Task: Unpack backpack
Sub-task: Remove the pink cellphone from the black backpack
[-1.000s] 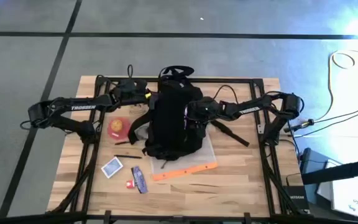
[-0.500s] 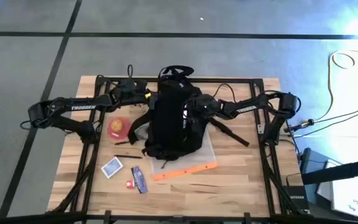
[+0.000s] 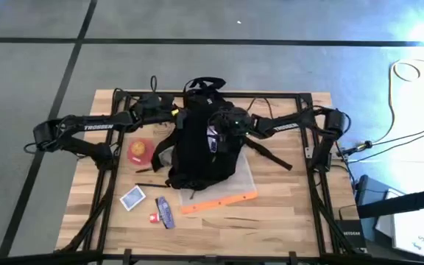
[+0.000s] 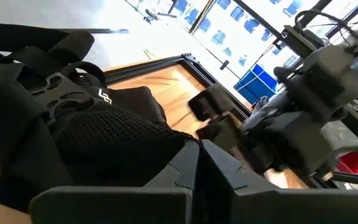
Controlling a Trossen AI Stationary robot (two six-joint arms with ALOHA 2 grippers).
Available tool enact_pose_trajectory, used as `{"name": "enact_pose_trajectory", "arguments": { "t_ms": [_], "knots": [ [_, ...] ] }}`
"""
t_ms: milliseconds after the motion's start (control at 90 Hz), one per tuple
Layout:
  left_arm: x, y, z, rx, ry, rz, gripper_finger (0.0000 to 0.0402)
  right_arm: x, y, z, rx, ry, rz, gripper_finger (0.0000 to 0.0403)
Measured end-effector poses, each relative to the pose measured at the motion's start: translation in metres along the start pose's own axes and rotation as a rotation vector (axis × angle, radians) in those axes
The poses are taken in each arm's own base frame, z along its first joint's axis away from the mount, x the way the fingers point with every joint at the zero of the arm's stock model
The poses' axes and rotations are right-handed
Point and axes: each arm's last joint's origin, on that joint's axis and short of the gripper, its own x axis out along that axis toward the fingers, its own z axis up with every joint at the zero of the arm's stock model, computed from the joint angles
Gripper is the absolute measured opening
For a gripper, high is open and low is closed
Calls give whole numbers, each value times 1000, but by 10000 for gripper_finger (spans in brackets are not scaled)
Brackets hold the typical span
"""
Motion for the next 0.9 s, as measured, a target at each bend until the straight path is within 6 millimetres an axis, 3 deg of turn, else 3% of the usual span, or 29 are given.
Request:
{"name": "enact_pose_trajectory", "arguments": {
  "t_ms": [133,244,600,900],
  "knots": [
    [0,0,0,6,5,2,0,23,-1,-8,22,36,12,186],
    [0,0,0,6,4,2,0,32,-5,-2,72,39,15,186],
    [0,1,-2,13,22,14,0,39,-13,30,125,156,67,186],
    [0,1,-1,6,6,9,0,39,-9,41,102,200,79,186]
  ]
}}
